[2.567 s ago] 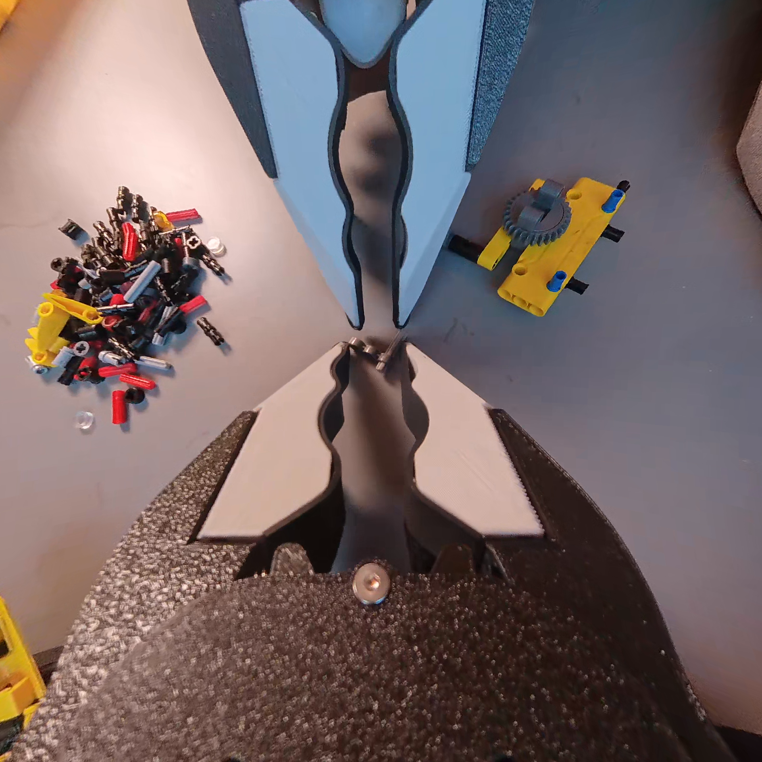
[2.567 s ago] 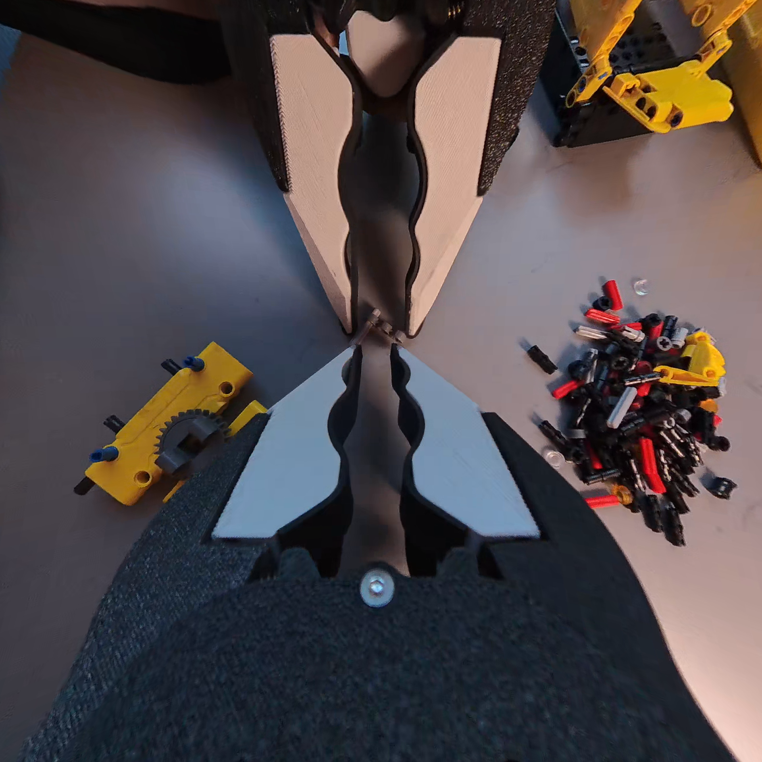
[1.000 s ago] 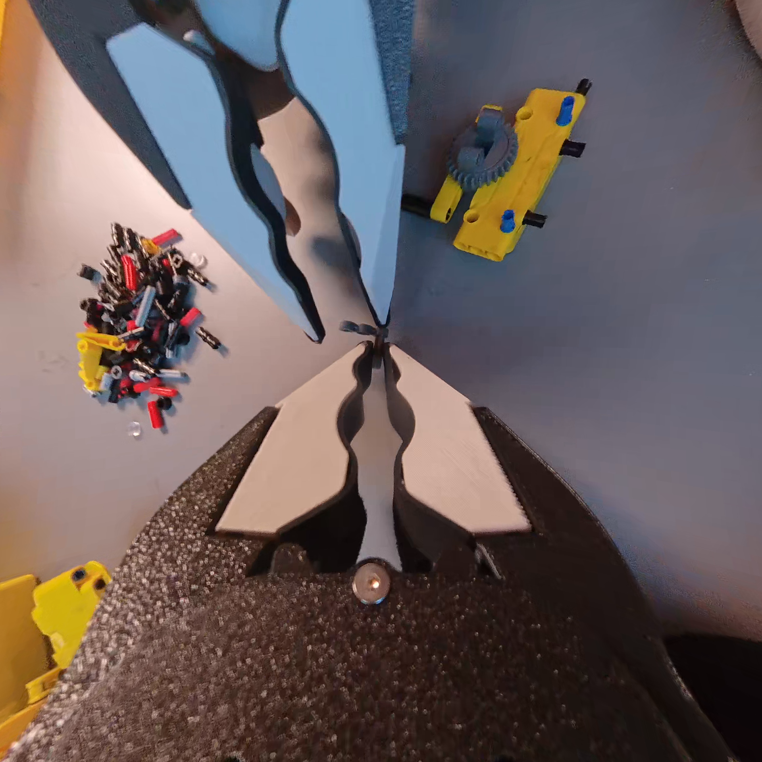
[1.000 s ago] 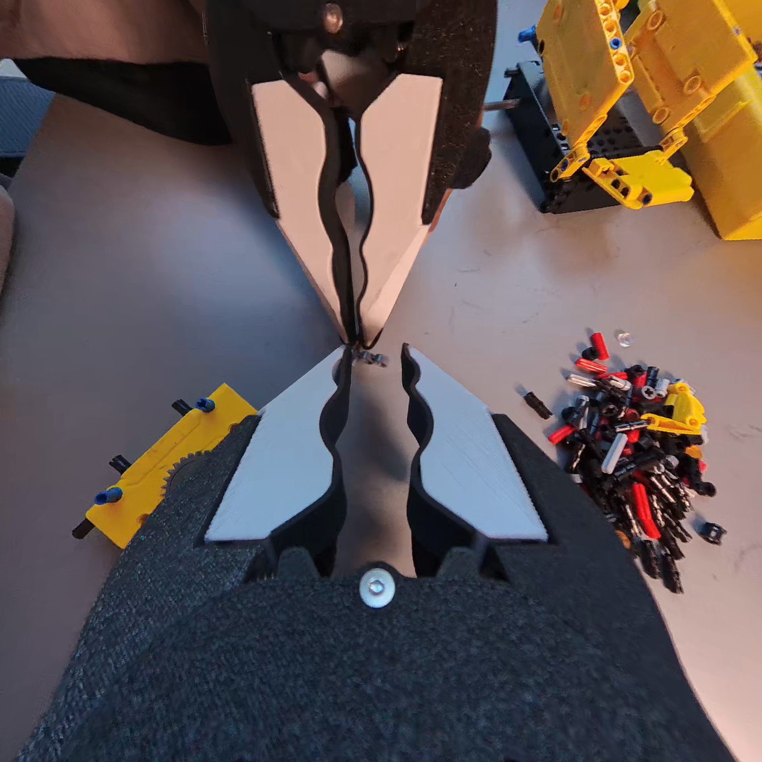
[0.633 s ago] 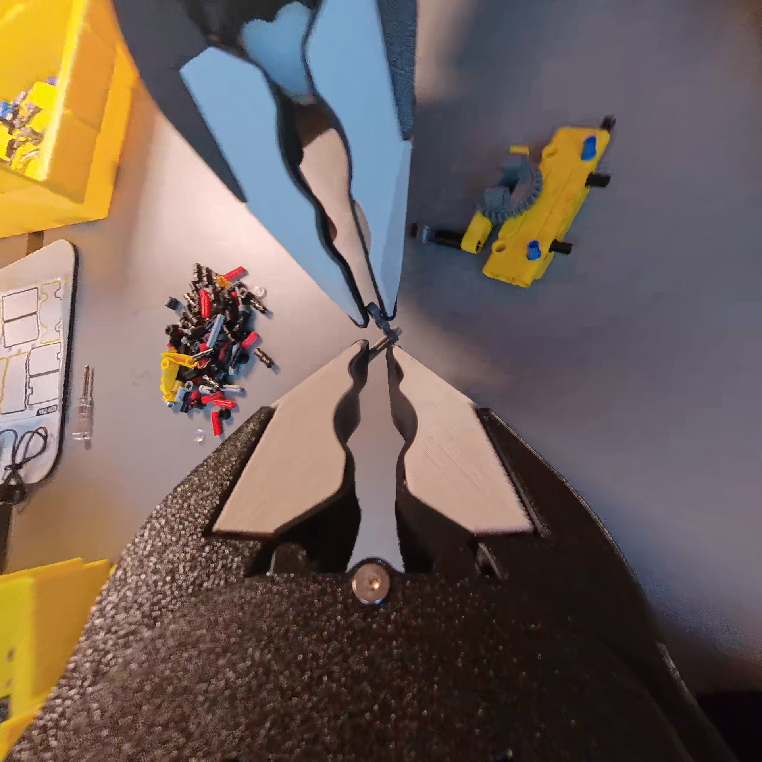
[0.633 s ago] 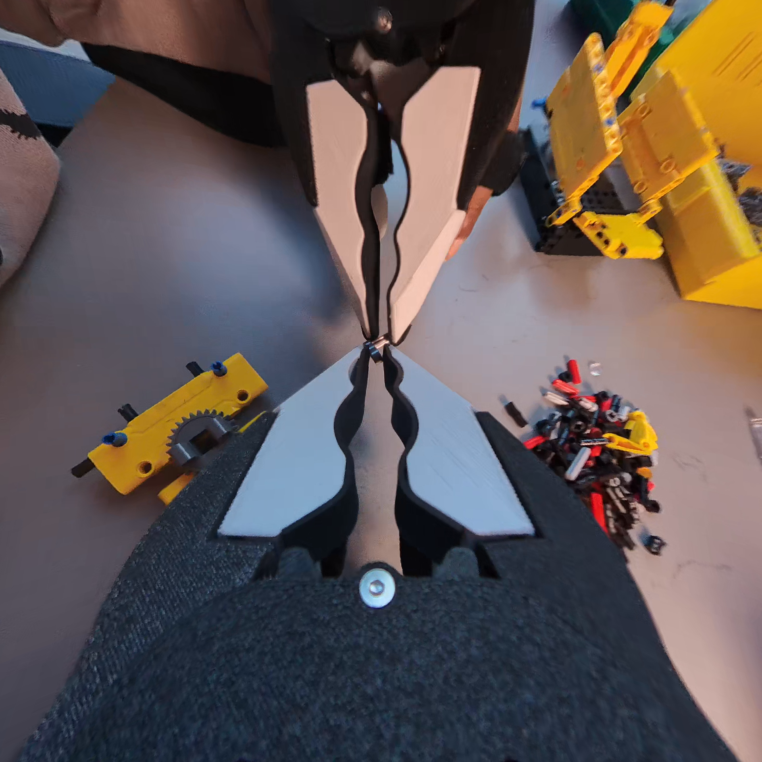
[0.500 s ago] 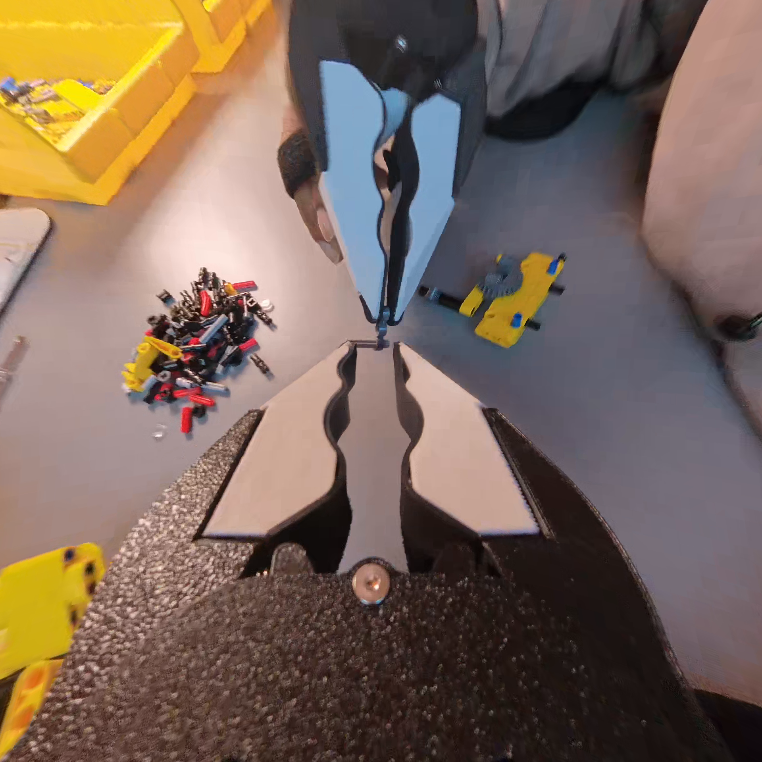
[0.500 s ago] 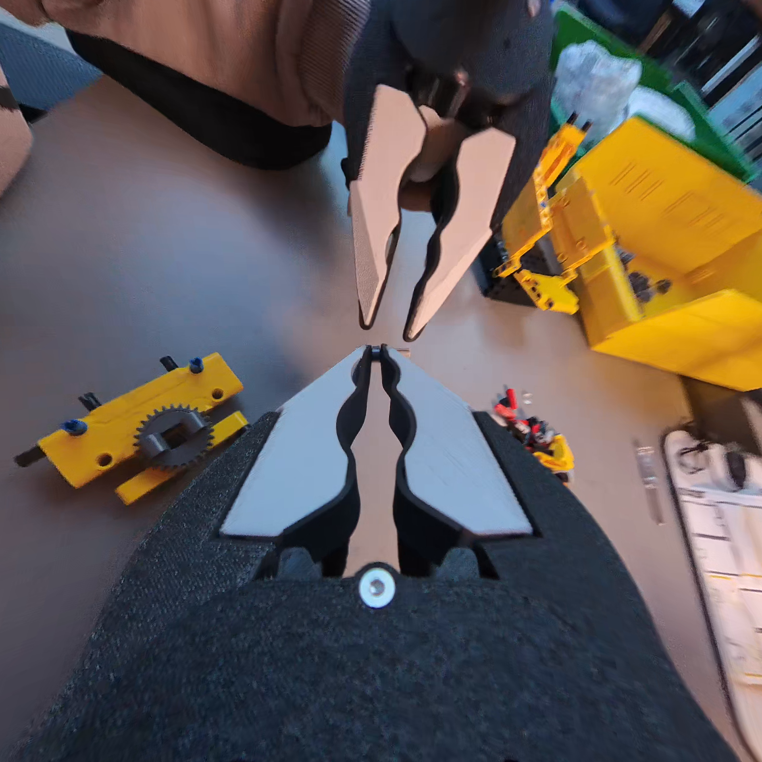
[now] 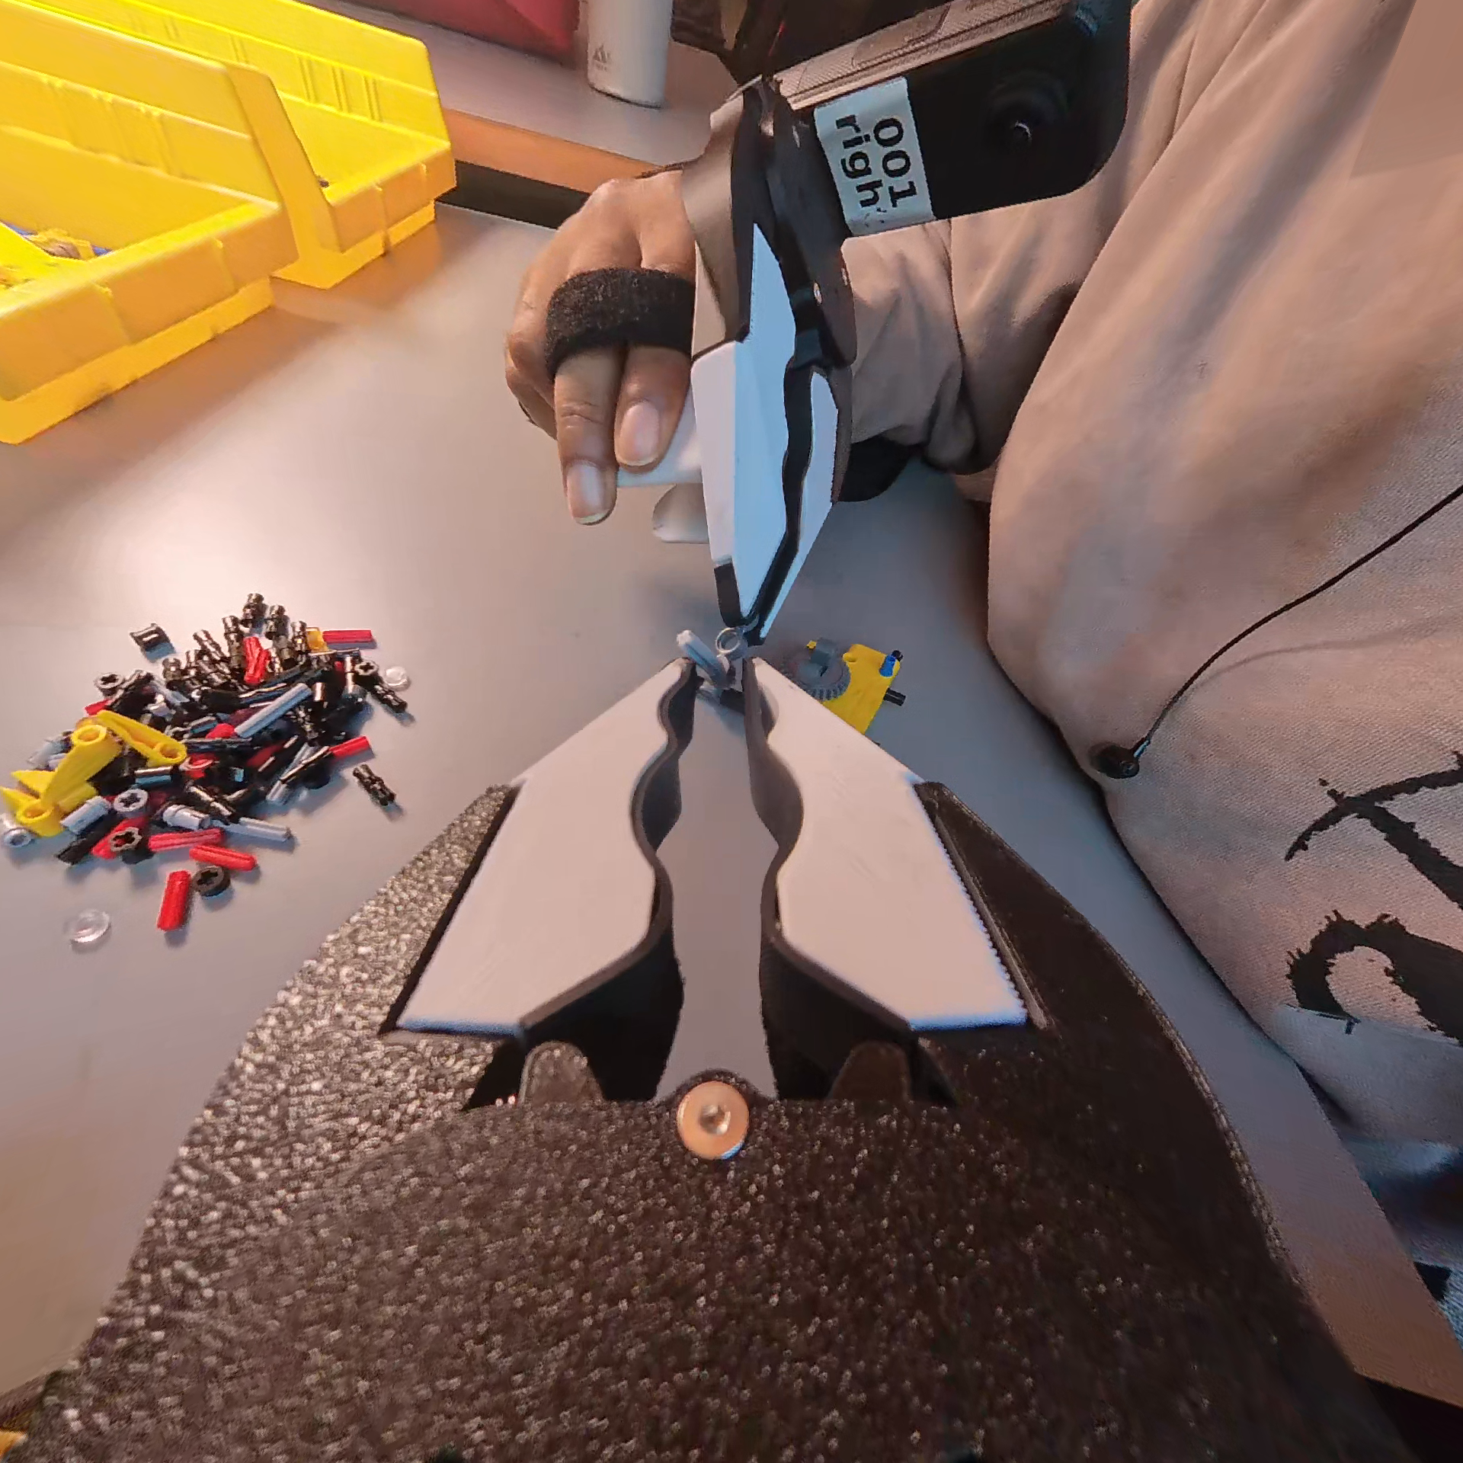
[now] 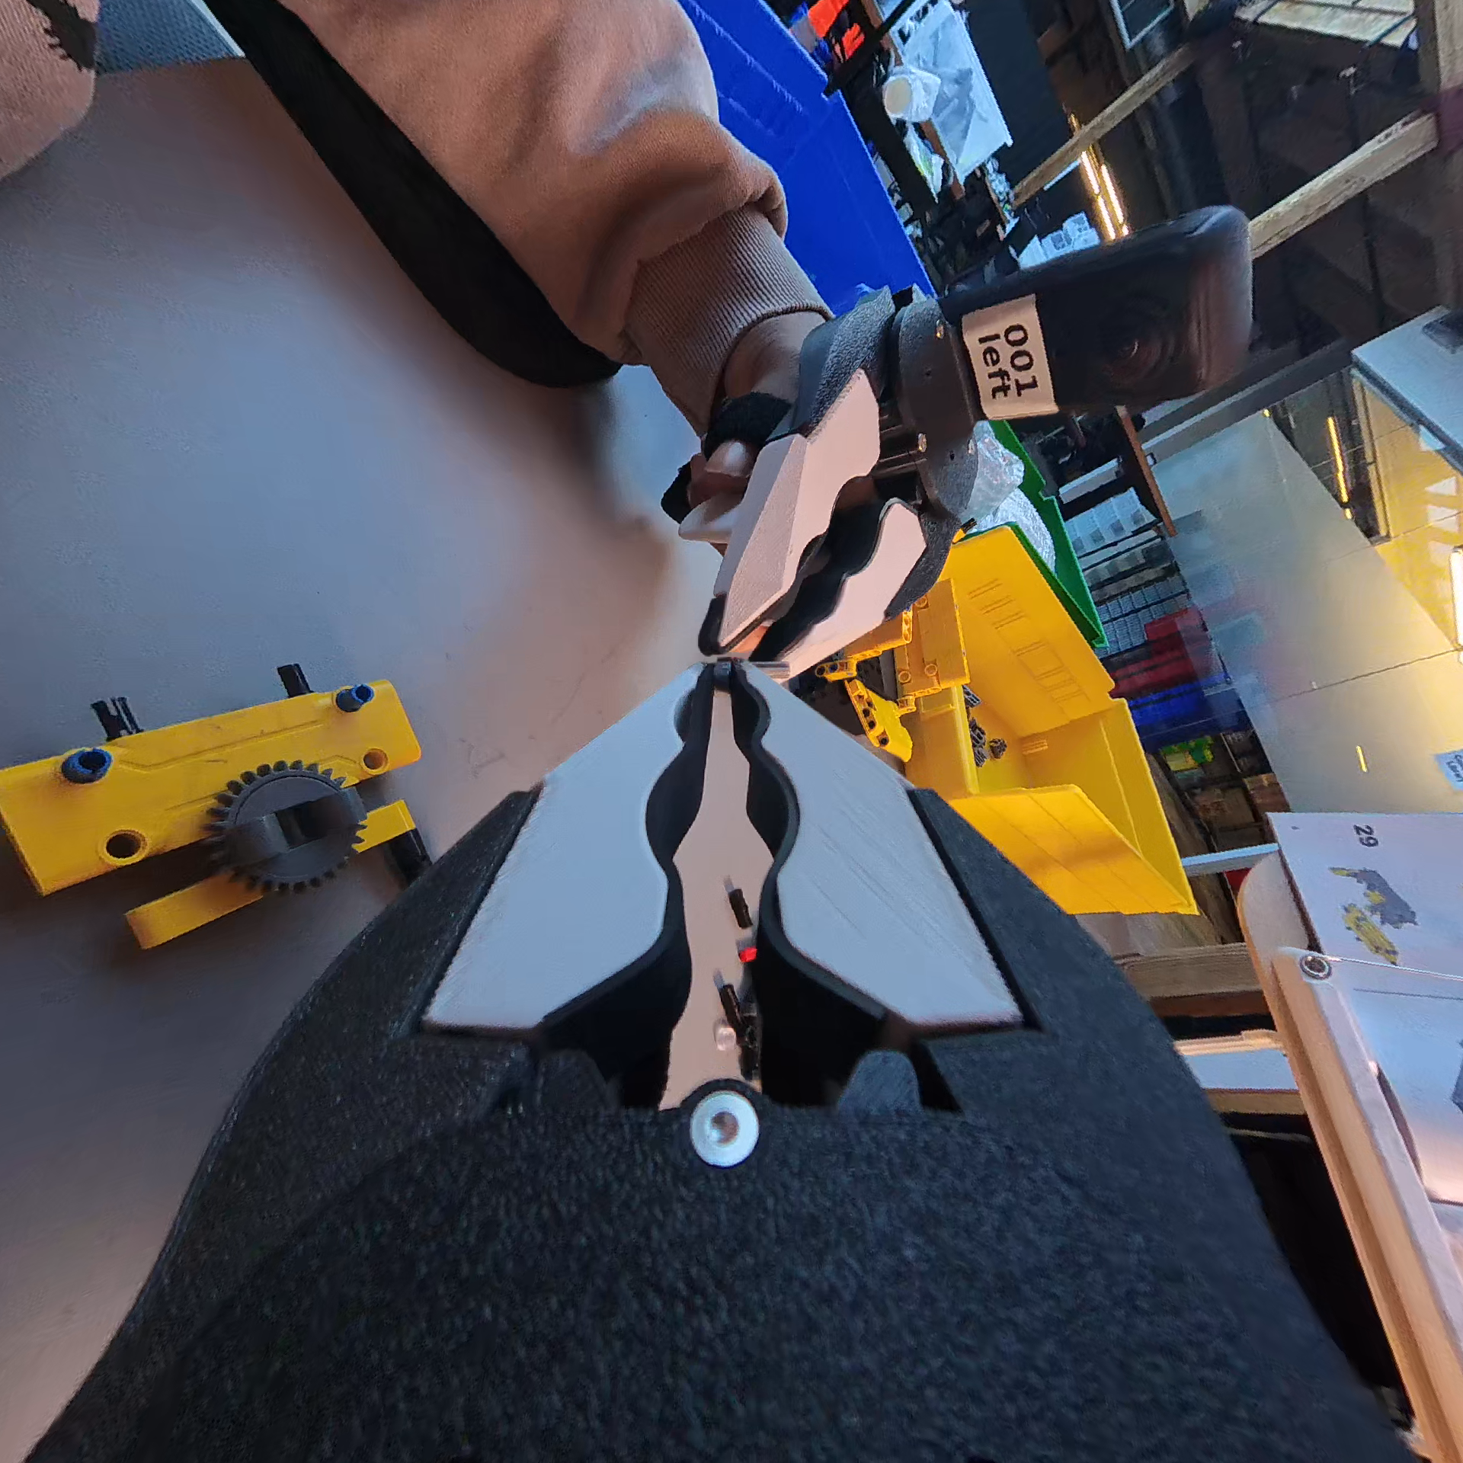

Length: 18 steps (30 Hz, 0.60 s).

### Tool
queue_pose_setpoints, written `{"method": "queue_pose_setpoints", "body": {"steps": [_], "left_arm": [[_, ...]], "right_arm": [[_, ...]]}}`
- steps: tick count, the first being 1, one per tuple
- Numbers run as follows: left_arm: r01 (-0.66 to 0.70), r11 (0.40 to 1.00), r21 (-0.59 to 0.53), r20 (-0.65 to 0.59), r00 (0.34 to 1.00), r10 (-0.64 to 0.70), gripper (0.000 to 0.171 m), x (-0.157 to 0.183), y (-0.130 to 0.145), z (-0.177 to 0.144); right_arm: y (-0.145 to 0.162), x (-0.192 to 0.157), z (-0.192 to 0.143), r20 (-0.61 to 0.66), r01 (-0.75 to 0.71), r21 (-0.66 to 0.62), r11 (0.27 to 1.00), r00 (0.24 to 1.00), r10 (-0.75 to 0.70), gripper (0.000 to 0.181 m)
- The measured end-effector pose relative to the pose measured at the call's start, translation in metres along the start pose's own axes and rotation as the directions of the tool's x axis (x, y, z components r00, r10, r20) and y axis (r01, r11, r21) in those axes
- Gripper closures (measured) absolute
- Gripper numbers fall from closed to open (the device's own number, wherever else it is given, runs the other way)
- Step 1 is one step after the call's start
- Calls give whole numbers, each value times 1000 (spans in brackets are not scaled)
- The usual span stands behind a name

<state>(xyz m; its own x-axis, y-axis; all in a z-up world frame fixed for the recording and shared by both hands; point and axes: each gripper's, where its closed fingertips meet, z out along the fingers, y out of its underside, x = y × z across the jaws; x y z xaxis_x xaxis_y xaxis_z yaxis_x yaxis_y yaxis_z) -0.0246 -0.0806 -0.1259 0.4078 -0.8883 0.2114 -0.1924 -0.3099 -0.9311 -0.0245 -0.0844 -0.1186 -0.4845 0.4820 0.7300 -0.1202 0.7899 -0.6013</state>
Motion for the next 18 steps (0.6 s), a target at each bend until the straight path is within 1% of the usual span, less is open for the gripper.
{"method": "queue_pose_setpoints", "body": {"steps": [2, 7, 10, 11, 12, 14, 15, 16, 18], "left_arm": [[10, 1000, 9, -4, 1000, -10, 158, 0, -1, 0], [13, 1000, 2, -13, 1000, -12, 163, 1, 1, 2], [-24, 999, -21, 16, 1000, 25, 166, -2, 2, 4], [-42, 999, -32, 46, 998, 43, 168, -5, 2, 4], [-70, 996, -49, 101, 992, 74, 168, -12, 3, 5], [-124, 988, -87, 180, 974, 138, 168, -21, 4, 8], [-136, 984, -112, 218, 963, 158, 169, -26, 5, 10], [-152, 978, -142, 252, 950, 185, 168, -31, 8, 12], [-174, 966, -191, 319, 920, 229, 168, -40, 12, 16]], "right_arm": [[3, -1, 0, 6, 1, -6, 1000, 1000, -1, 178], [1, -6, 0, 31, 10, -7, 1000, 999, -10, 178], [3, -9, -1, 48, 11, -26, 1000, 999, -10, 178], [6, -10, -1, 57, 0, -37, 999, 998, 2, 177], [10, -9, -1, 58, -24, -50, 998, 998, 27, 176], [19, -8, 0, 73, -140, -65, 988, 987, 144, 174], [25, -7, 0, 77, -214, -83, 973, 972, 221, 172], [32, -7, 1, 85, -282, -106, 953, 953, 291, 165], [43, -7, 1, 97, -396, -149, 906, 906, 412, 163]]}}
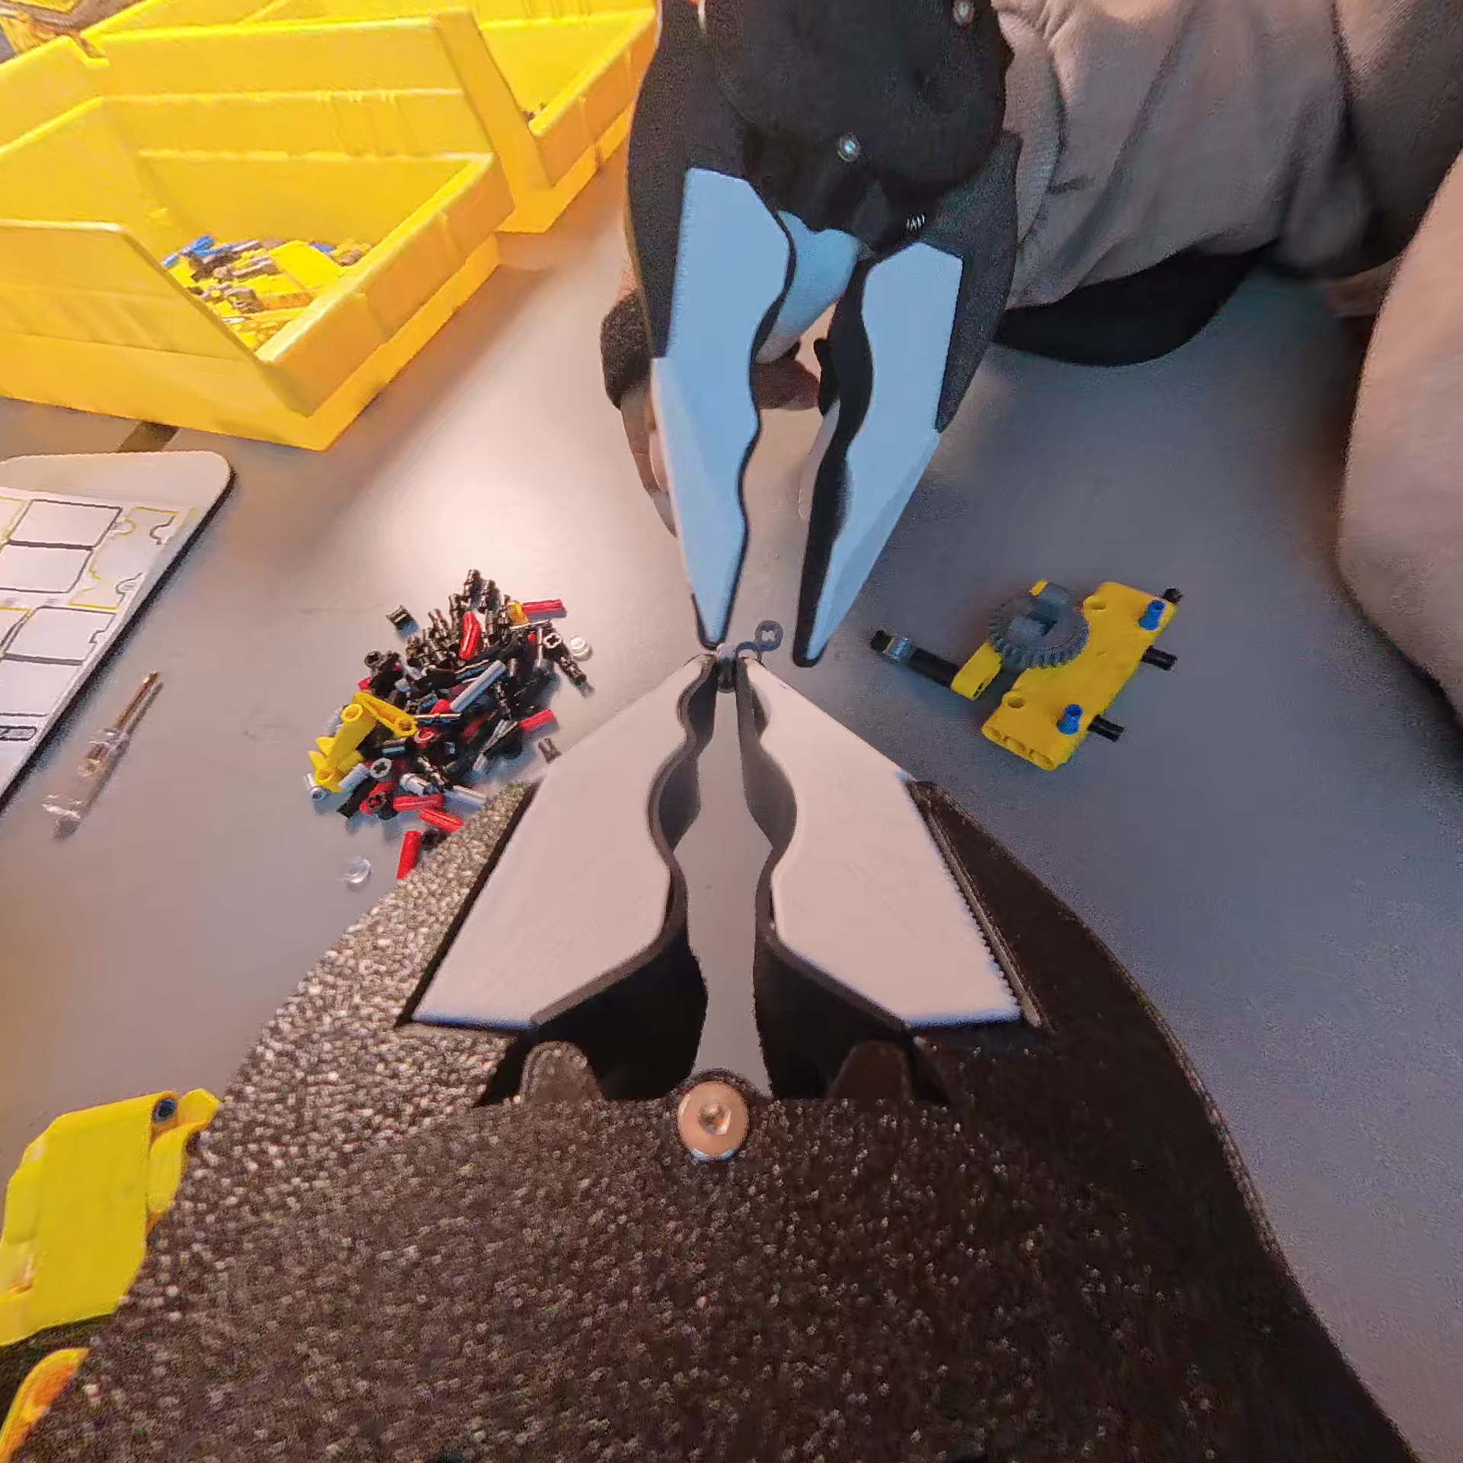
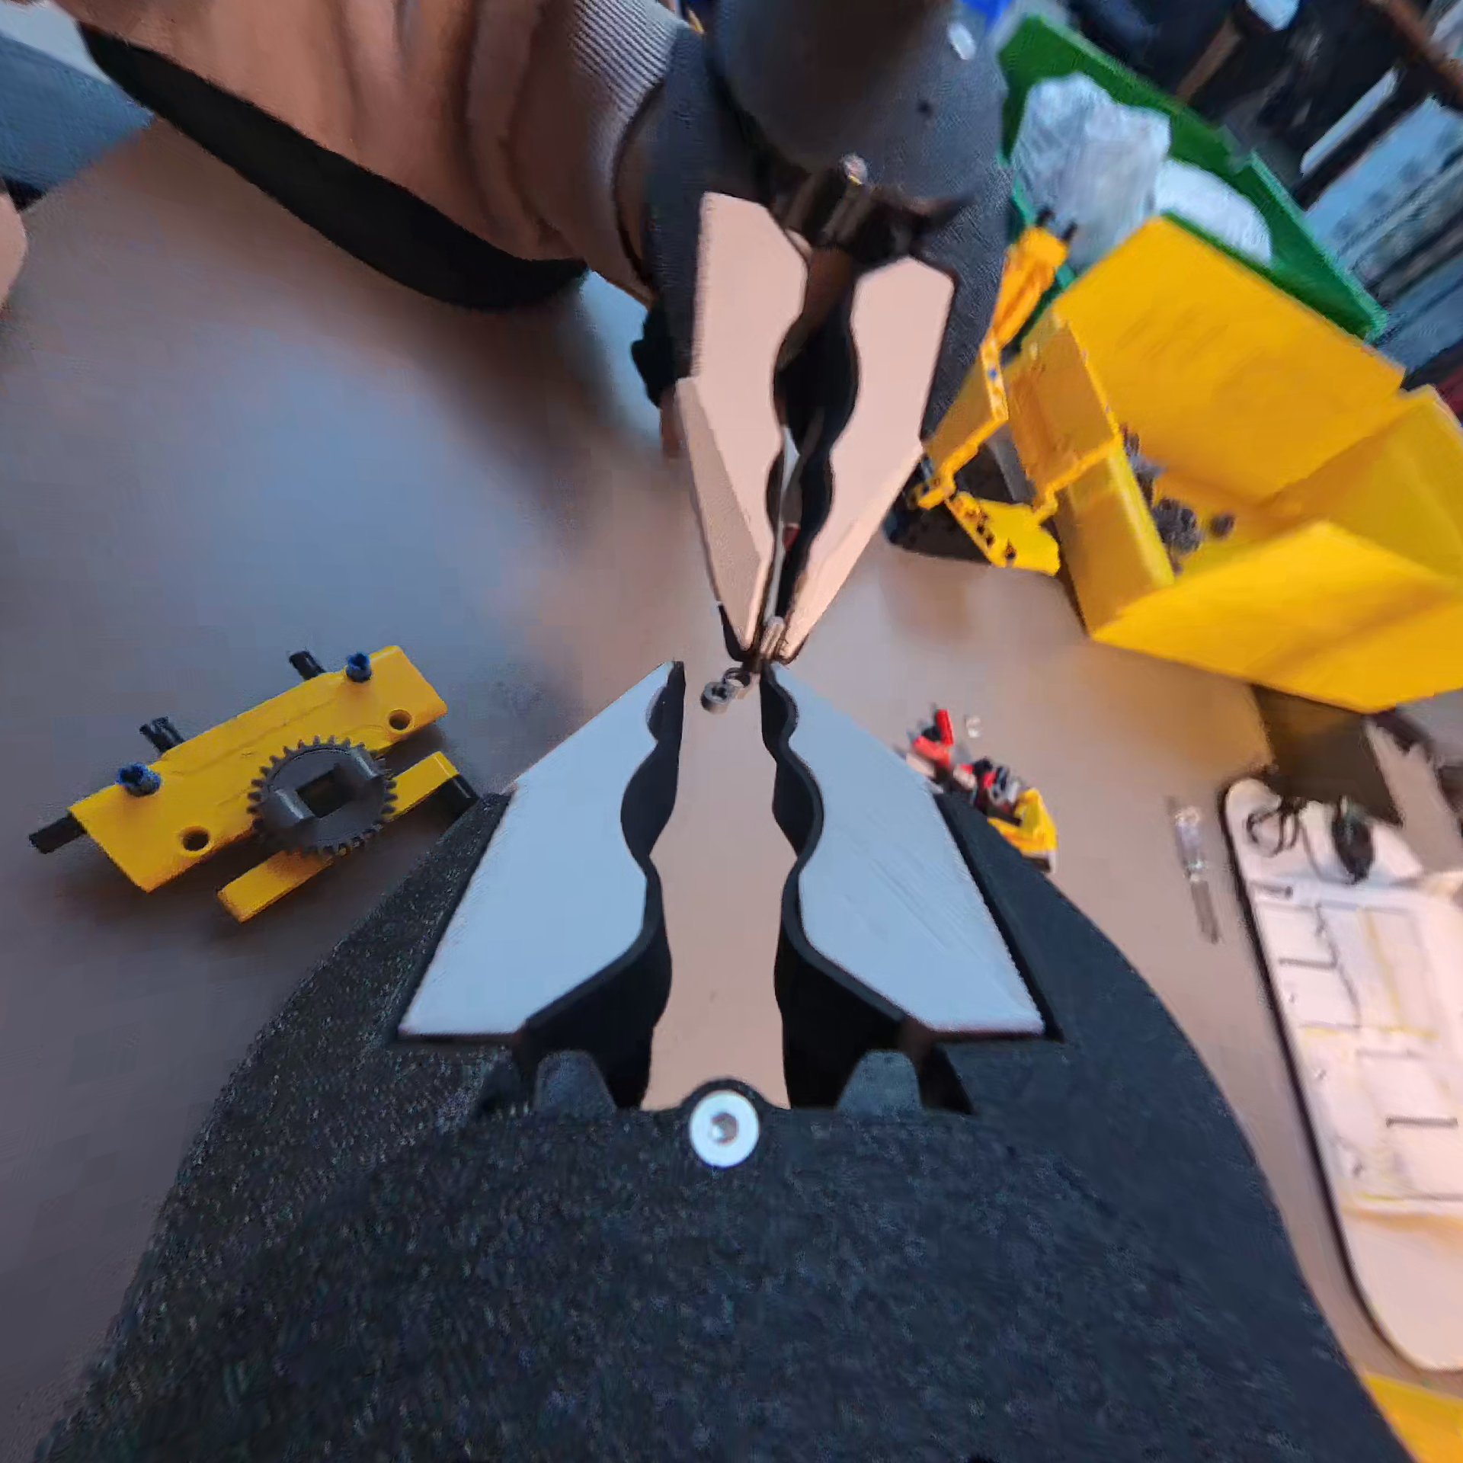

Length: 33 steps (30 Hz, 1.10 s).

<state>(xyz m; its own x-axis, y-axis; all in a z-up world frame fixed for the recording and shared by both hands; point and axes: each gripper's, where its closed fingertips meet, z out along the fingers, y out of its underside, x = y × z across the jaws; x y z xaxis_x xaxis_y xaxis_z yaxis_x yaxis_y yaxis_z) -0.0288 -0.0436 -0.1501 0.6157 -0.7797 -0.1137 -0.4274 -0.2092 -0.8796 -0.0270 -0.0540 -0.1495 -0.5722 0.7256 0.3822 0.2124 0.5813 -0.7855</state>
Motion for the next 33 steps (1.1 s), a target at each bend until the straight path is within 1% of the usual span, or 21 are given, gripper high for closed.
{"method": "queue_pose_setpoints", "body": {"steps": [2, 4, 5, 7, 11, 12, 14, 18, 21, 26, 33], "left_arm": [[5, 999, -53, 35, 999, -3, 169, -2, 7, 7], [26, 996, -90, 65, 998, -21, 169, -5, 13, 13], [45, 993, -107, 67, 997, -38, 169, -5, 16, 15], [80, 988, -134, 76, 995, -70, 168, -5, 21, 19], [142, 976, -164, 55, 989, -135, 168, -3, 28, 22], [143, 974, -174, 38, 990, -138, 168, 1, 30, 23], [132, 969, -210, -1, 991, -135, 168, 8, 35, 25], [103, 975, -197, -40, 993, -113, 169, 15, 33, 24], [71, 980, -186, -52, 995, -82, 168, 18, 30, 24], [28, 973, -231, -59, 997, -42, 167, 23, 37, 29], [56, 969, -241, -68, 995, -75, 168, 23, 37, 29]], "right_arm": [[14, 5, 2, -2, -81, -75, 994, 997, 81, 163], [24, 3, 5, 8, -128, -134, 983, 991, 130, 166], [27, 1, 6, 16, -129, -155, 979, 991, 133, 170], [33, 1, 9, 4, -124, -201, 972, 992, 128, 171], [40, -2, 13, 1, -156, -247, 956, 987, 162, 172], [43, -1, 14, -4, -166, -257, 952, 985, 171, 175], [46, -8, 16, 38, -167, -277, 946, 982, 185, 176], [44, -16, 17, 87, -167, -266, 949, 977, 197, 176], [48, -20, 16, 112, -157, -292, 944, 974, 196, 176], [47, -25, 16, 141, -149, -307, 940, 970, 199, 176], [44, -24, 14, 140, -180, -295, 938, 963, 229, 176]]}}
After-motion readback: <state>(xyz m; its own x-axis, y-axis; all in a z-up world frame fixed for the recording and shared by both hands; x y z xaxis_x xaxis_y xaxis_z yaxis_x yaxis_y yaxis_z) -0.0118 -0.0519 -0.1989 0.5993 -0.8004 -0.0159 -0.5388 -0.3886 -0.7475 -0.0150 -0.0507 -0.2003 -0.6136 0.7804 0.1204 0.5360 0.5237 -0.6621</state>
